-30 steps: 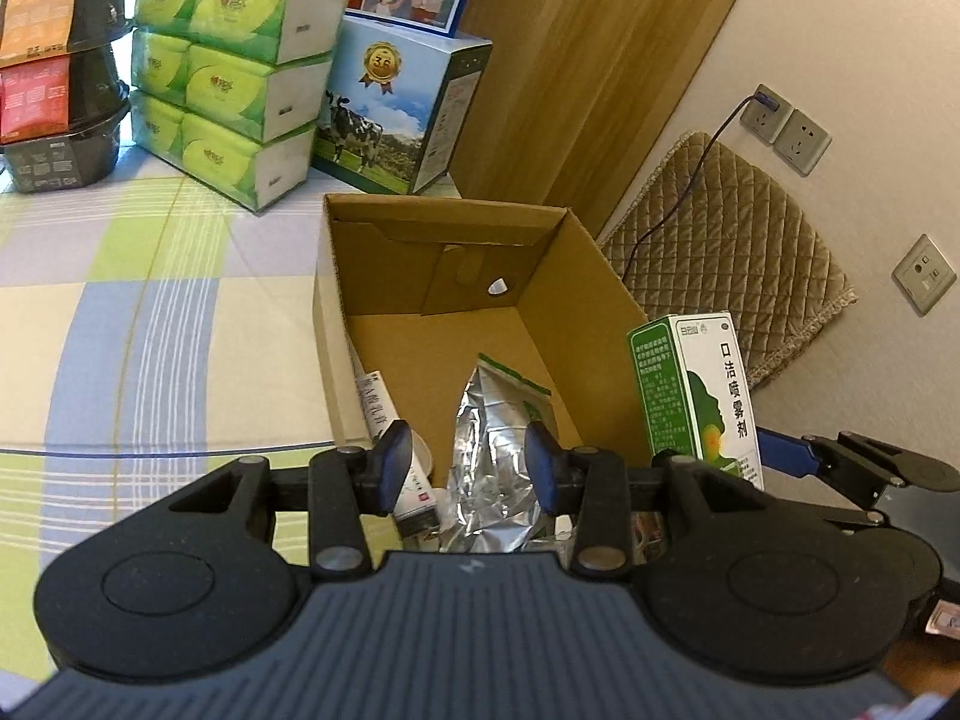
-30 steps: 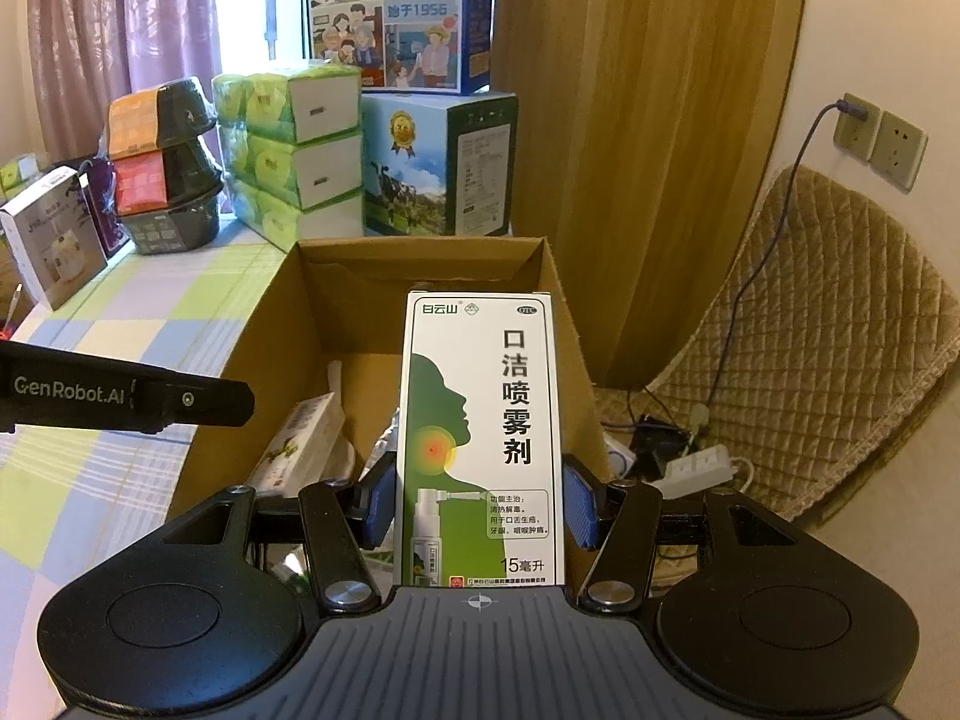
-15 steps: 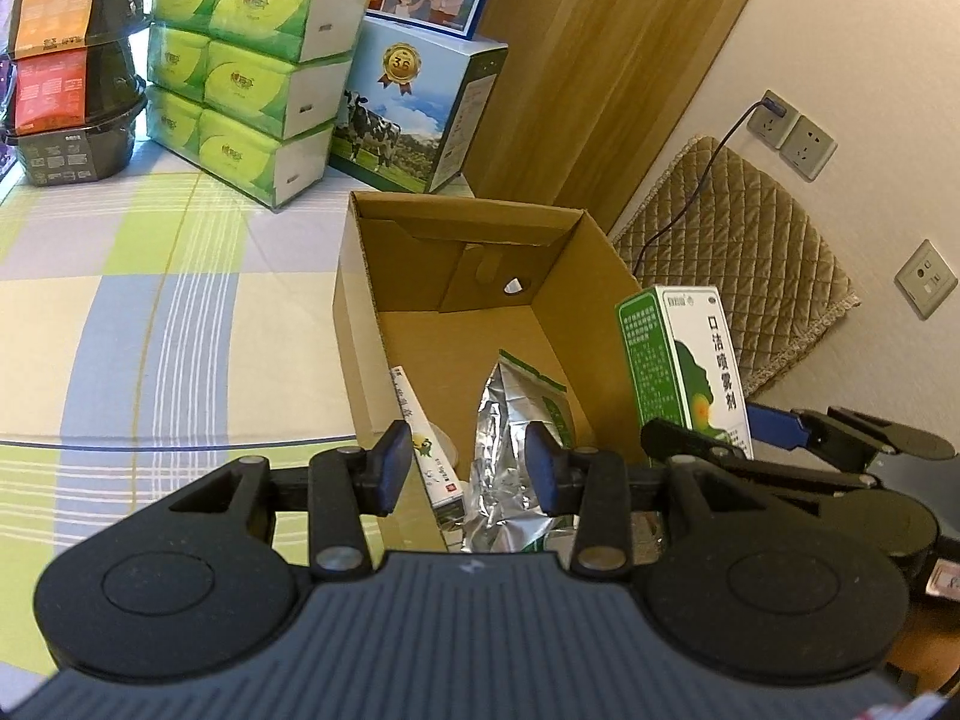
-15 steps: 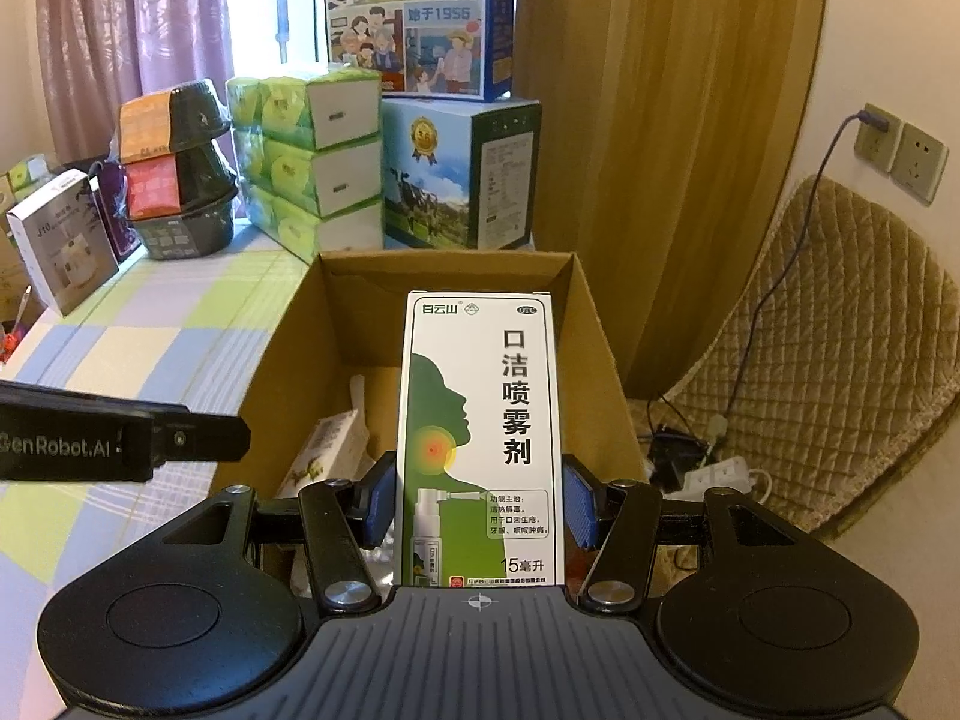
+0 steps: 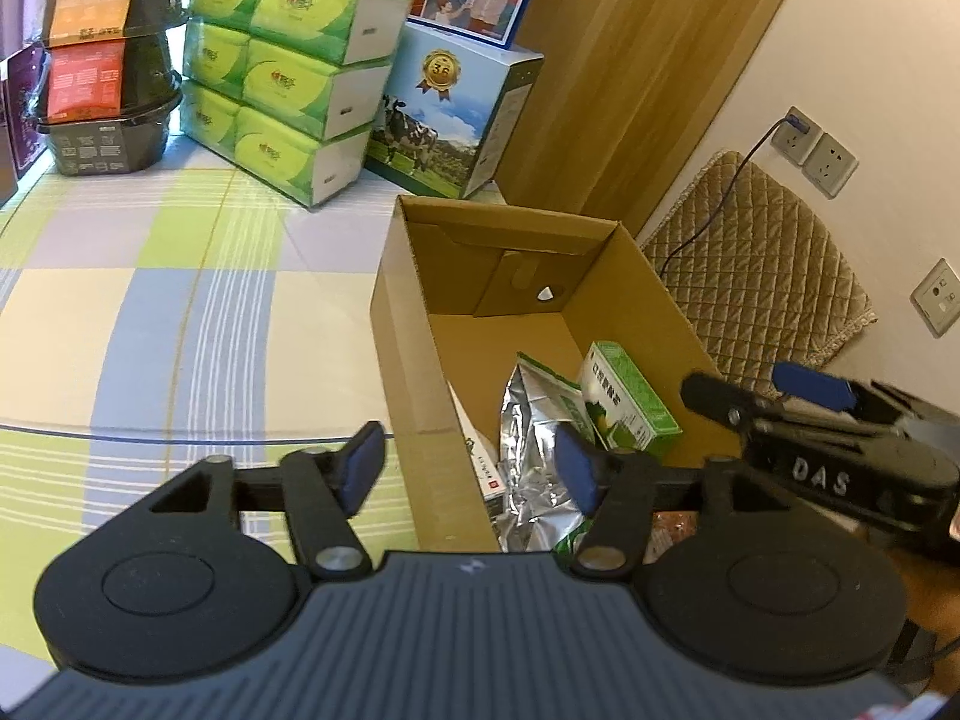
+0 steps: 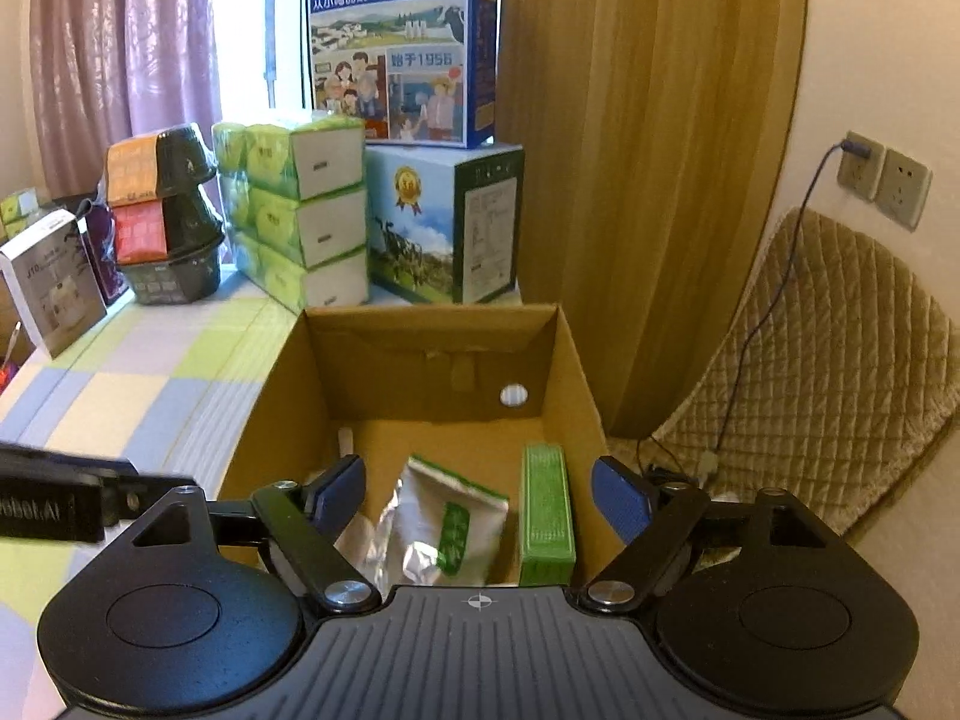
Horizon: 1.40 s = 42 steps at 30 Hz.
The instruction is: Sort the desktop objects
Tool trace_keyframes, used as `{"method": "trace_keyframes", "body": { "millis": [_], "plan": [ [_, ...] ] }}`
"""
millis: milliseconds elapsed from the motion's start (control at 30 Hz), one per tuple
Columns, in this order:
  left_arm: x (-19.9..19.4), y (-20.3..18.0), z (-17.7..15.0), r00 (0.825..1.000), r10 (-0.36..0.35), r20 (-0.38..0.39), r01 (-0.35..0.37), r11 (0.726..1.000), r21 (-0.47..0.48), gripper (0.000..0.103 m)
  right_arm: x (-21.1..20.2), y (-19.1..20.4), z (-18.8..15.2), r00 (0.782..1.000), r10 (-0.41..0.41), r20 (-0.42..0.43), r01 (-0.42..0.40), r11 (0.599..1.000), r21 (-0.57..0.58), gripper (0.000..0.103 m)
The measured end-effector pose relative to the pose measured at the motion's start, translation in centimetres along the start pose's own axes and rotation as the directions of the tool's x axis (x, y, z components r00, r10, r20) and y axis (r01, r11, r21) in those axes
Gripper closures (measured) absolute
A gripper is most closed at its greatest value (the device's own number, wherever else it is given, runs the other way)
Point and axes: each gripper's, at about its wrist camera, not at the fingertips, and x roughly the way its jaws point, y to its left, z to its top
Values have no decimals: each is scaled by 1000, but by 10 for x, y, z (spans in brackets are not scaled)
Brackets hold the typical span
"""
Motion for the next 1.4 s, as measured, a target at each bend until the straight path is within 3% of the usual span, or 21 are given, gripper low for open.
{"method": "trace_keyframes", "body": {
  "millis": [200,333,467,667,833,1200,1400],
  "plan": [
    [-18,-6,-8,999,30,39,-31,999,21,10,-24,-5,-17,1000,-4,-11,5,1000,17,11],
    [-39,-11,-20,996,27,85,-29,999,26,2,-49,-8,-29,1000,-7,-8,7,1000,27,8],
    [-60,-16,-37,994,32,108,-35,999,25,2,-78,-13,-40,1000,-4,-1,4,999,52,4],
    [-82,-25,-68,996,56,73,-58,998,28,1,-117,-15,-57,1000,13,-8,-13,997,79,2],
    [-109,-33,-91,992,32,123,-36,999,31,1,-149,-10,-74,1000,6,-5,-5,997,80,2],
    [-157,-54,-123,974,134,185,-153,984,95,1,-201,-1,-108,1000,6,21,-9,993,118,2],
    [-167,-56,-131,982,122,143,-135,987,84,1,-221,4,-117,999,13,29,-17,992,127,2]
  ]
}}
